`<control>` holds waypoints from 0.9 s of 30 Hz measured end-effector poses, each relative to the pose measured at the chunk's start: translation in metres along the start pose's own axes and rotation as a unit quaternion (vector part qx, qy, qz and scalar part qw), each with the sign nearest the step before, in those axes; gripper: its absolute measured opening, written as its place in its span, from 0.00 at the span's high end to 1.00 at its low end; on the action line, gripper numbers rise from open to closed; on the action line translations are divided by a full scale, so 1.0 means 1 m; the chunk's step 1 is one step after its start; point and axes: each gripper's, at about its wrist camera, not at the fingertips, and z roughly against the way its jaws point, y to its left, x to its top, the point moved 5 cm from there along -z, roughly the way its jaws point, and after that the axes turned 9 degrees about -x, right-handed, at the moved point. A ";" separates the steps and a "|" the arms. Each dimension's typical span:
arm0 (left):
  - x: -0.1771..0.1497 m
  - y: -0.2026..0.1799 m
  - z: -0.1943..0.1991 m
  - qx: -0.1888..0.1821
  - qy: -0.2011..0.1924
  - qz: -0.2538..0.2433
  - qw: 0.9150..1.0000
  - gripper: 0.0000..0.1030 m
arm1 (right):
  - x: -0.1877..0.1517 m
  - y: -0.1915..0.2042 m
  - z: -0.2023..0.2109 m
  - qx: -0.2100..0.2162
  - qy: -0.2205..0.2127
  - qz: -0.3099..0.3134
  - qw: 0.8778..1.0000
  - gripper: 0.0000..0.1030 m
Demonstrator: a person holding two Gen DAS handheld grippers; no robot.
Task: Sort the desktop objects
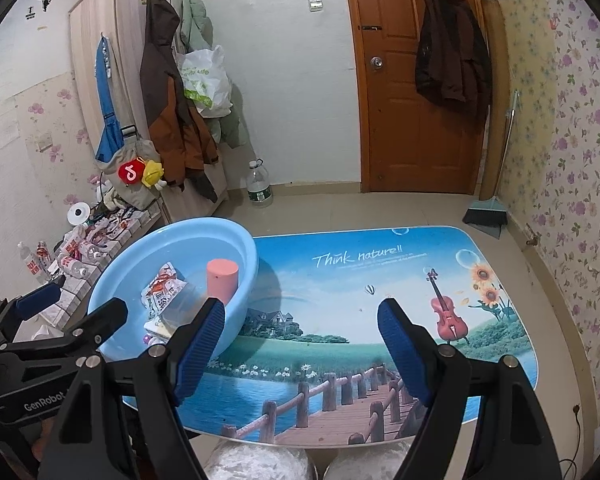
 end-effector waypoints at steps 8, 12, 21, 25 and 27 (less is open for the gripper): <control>0.001 0.001 -0.001 0.004 -0.002 0.000 1.000 0.00 | -0.002 0.000 -0.005 0.002 0.000 0.000 1.000 0.22; 0.001 0.001 0.001 0.006 -0.006 0.004 1.000 0.00 | -0.002 0.001 -0.005 0.005 0.000 0.000 1.000 0.22; -0.001 0.000 0.003 0.007 -0.006 0.007 1.000 0.00 | -0.005 0.000 0.001 0.003 -0.005 0.004 1.000 0.22; 0.000 -0.002 0.004 0.005 -0.009 0.003 1.000 0.00 | -0.004 -0.001 0.004 -0.001 -0.008 0.003 1.000 0.22; 0.000 -0.003 0.004 0.005 -0.009 0.002 1.000 0.00 | -0.004 -0.002 0.005 -0.002 -0.010 0.002 1.000 0.22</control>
